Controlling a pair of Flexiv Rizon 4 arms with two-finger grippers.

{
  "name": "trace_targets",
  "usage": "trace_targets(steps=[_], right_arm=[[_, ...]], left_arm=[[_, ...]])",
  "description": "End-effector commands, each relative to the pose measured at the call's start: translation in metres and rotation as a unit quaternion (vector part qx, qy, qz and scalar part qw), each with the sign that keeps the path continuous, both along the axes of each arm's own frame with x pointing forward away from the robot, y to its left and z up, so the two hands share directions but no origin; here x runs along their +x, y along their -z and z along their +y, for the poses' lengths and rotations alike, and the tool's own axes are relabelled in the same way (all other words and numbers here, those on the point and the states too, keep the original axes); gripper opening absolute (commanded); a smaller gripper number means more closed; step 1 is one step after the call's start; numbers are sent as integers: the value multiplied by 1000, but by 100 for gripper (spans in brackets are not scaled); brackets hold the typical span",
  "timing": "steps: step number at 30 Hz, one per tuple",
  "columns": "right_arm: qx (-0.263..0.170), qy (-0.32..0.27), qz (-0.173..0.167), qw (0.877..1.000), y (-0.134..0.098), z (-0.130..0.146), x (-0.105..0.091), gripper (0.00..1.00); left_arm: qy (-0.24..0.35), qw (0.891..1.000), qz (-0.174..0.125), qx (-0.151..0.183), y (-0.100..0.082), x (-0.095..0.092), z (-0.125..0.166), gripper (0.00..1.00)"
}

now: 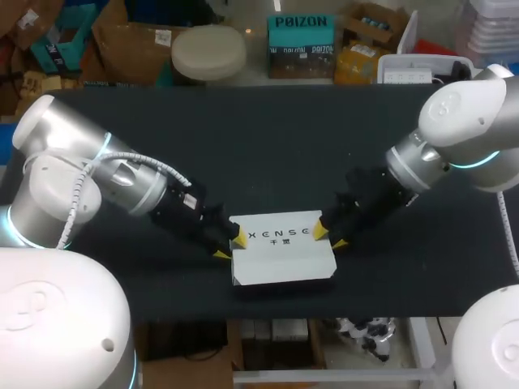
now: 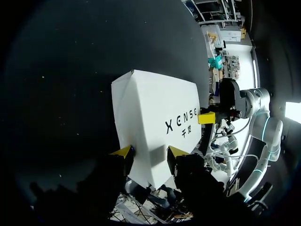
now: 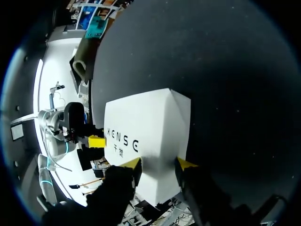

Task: Assemble the packaging by folding the flat box into shape, placing the metal phone stand inside, and closing the box properly

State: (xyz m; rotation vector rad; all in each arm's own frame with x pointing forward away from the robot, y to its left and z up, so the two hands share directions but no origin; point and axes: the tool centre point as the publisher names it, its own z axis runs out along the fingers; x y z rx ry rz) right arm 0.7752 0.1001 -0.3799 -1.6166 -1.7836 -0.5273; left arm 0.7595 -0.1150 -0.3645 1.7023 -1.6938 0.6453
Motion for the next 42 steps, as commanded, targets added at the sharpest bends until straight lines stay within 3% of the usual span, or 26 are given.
trace_targets(steps=[1,23,42], right_arm=[[1,-4,6,1000,-4,13,2,48],[20,-11,44,999,-8,15,3,48],[31,-9,55,998,-13,16,4,48]], left_arm=[[5,1000,6,1,-3,4,-11,47],[-3,997,78,-20,-6,10,-7,47],[-2,995,91,-31,-14,11,-4,48]])
